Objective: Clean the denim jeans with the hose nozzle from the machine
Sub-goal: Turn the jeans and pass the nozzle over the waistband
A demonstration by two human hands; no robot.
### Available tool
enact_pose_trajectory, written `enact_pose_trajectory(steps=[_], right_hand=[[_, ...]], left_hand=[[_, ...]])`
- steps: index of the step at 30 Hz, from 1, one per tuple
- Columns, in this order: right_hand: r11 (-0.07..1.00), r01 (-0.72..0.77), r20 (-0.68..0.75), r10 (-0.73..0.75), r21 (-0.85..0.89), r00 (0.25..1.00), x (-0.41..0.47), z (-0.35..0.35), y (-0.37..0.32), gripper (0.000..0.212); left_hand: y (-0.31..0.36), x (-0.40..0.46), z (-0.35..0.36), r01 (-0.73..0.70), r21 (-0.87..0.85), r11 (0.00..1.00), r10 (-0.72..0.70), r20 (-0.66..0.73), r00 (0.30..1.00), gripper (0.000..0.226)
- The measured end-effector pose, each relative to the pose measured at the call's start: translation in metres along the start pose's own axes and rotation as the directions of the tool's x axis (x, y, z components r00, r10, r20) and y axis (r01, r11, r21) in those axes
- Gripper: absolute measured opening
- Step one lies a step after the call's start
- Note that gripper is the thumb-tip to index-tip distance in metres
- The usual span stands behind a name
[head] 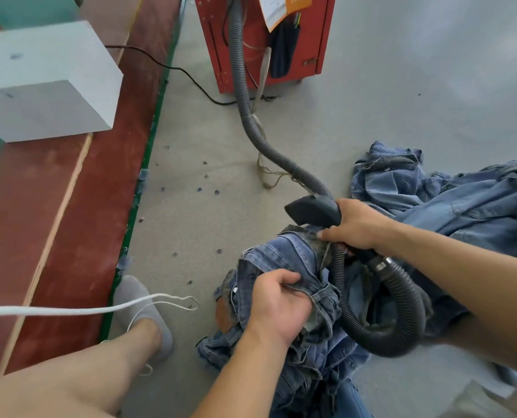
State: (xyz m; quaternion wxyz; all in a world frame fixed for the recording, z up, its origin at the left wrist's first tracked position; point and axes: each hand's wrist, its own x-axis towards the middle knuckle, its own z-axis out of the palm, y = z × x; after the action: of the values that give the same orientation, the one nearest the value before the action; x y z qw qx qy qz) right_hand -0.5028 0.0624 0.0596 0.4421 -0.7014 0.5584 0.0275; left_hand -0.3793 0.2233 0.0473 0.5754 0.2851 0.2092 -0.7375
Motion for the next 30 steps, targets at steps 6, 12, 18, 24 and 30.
enact_pose_trajectory(steps=[6, 12, 18, 24, 30], right_hand=[[1.0, 0.008, -0.033, -0.009, -0.029, 0.999, -0.015, 0.016, 0.008, 0.044], [0.994, 0.002, -0.095, 0.008, 0.108, 0.995, -0.031, 0.002, -0.001, 0.044], [0.935, -0.127, 0.012, 0.13, 0.331, 0.991, -0.024, 0.001, 0.008, 0.025], [0.911, -0.162, 0.147, 0.113, 0.38, 0.983, -0.024, 0.007, 0.002, 0.027], [0.99, -0.097, -0.04, 0.102, 0.107, 0.994, -0.023, 0.033, 0.005, 0.028]], left_hand=[[0.011, 0.017, 0.011, -0.065, 0.155, 0.986, 0.08, -0.092, 0.993, 0.04], [0.021, 0.017, 0.009, 0.02, 0.211, 0.977, -0.02, -0.005, 1.0, 0.054], [0.017, 0.016, -0.008, 0.046, 0.201, 0.978, -0.041, -0.033, 0.999, 0.063], [0.005, 0.024, 0.006, -0.003, -0.003, 1.0, 0.003, -0.079, 0.997, 0.06], [-0.011, 0.03, 0.008, -0.024, 0.26, 0.965, 0.09, -0.248, 0.965, 0.05]])
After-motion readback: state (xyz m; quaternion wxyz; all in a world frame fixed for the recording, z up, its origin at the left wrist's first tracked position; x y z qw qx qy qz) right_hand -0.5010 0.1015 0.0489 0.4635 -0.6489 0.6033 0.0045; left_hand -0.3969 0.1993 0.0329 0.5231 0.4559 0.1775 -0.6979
